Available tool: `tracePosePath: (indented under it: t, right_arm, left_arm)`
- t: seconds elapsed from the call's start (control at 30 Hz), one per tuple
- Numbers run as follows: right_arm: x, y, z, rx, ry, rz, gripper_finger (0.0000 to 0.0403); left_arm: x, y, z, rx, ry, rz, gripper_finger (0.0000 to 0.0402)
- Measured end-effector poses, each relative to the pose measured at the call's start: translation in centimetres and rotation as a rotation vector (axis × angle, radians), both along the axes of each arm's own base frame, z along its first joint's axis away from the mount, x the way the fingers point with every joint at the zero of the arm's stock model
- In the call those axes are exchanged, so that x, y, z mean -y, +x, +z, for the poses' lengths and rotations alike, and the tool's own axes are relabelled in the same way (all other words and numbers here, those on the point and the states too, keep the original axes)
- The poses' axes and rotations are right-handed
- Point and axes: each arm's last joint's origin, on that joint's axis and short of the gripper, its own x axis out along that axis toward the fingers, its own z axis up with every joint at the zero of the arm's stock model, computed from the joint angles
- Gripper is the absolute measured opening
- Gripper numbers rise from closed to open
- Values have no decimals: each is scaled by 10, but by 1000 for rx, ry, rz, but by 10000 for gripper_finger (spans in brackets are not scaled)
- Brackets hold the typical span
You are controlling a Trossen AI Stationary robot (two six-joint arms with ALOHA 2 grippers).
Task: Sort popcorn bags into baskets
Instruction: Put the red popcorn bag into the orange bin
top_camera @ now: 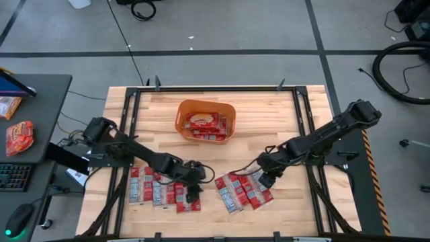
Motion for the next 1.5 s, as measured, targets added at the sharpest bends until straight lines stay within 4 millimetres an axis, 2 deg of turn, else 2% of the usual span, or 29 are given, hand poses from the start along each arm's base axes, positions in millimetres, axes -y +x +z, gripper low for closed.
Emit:
tracePosePath:
  t: [0.1,0.23,0.37,0.5,0.7,0.97,1.1,1.33,1.5]
  right_arm:
    - [1,-13,-14,-14,31,-30,195]
    - [0,-19,-23,4,53,-37,223]
    - [-2,-18,-29,32,8,-36,252]
    - [-3,-14,-34,61,-30,-29,270]
    - [-12,3,-47,121,33,-23,265]
    - [-18,24,-48,304,63,-93,235]
    - [-18,25,-46,336,38,-110,216]
    - [-15,22,-35,356,78,-28,198]
    - [-37,11,-15,497,-53,136,191]
  left_arm:
    - [7,16,-3,12,-4,-1,192]
    - [18,43,-10,26,4,-7,192]
    - [28,69,-19,31,-1,-30,192]
    - [35,85,-27,22,-11,-29,192]
    - [35,91,-31,20,-30,13,192]
    - [37,95,-32,21,-43,31,192]
    - [38,94,-32,22,-42,35,192]
    - [38,95,-31,26,-41,35,192]
    - [35,95,-28,22,-51,33,192]
